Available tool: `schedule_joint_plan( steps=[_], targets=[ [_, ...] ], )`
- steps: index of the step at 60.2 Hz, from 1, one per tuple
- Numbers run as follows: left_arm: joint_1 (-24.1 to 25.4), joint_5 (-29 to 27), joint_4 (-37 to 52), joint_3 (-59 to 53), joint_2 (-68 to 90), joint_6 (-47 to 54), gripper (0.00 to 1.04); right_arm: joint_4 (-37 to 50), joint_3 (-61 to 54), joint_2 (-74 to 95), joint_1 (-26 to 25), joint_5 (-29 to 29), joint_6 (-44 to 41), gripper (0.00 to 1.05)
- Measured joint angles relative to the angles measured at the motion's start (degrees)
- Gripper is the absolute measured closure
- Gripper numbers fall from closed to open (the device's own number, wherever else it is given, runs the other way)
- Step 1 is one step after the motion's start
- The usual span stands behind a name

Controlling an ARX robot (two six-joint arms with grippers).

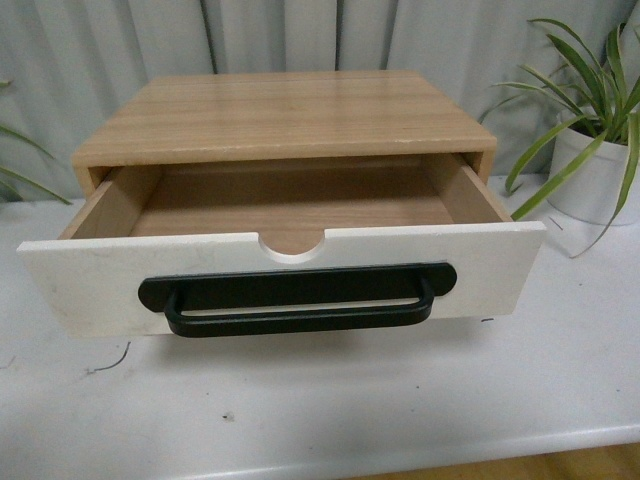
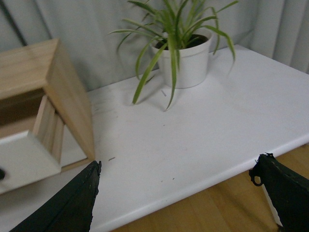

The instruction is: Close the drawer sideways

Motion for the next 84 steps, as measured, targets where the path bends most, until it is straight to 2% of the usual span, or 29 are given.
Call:
schedule_joint_plan(
  steps=[3,7,9,14,17,20,24,30,34,43,55,84],
  targets=[
    [-3.9,-0.5,2.4,0.6,3.0,1.5,0.07,0.4,3.1,4.2,-1.1,-0.2,0.6,0.06],
    [-9.1,-1.5,8.1,0.8,8.5,6.8,0.07,1.1,7.8,10.5,-1.4,-3.5,-1.3,0.06],
    [-12.6,-0.5,12.9,0.8,14.2,13.3,0.07,-1.2,11.5,16.2,1.9,-7.0,-5.6,0.06],
    [-15.9,1.0,22.9,0.3,25.1,24.4,0.07,-3.6,13.9,25.5,8.5,-8.4,-15.1,0.06],
    [-16.7,1.8,27.7,-0.1,30.5,29.8,0.07,-3.8,14.2,29.6,10.9,-8.5,-19.2,0.06],
    [-17.2,3.3,36.7,-0.3,41.1,39.2,0.07,-3.0,15.3,36.3,15.0,-8.3,-27.7,0.06],
    [-17.0,3.4,46.7,0.0,52.8,46.2,0.07,-0.7,17.8,42.8,18.7,-8.5,-35.4,0.06],
    [-16.5,3.7,57.6,2.6,67.1,51.6,0.07,3.3,21.6,52.4,22.4,-8.5,-43.0,0.06],
    [-16.4,3.8,61.5,4.4,73.1,52.5,0.07,6.4,23.2,57.9,24.1,-9.2,-45.2,0.06],
    [-16.4,4.9,61.9,6.9,81.5,54.6,0.07,9.9,27.1,67.5,26.2,-10.3,-47.9,0.06],
    [-14.7,6.5,63.3,10.8,88.7,56.8,0.07,12.9,31.8,75.5,26.3,-11.6,-48.5,0.06],
    [-12.1,6.1,58.1,27.0,99.5,58.9,0.07,15.8,44.2,89.1,18.1,-15.2,-52.0,0.06]
  ],
)
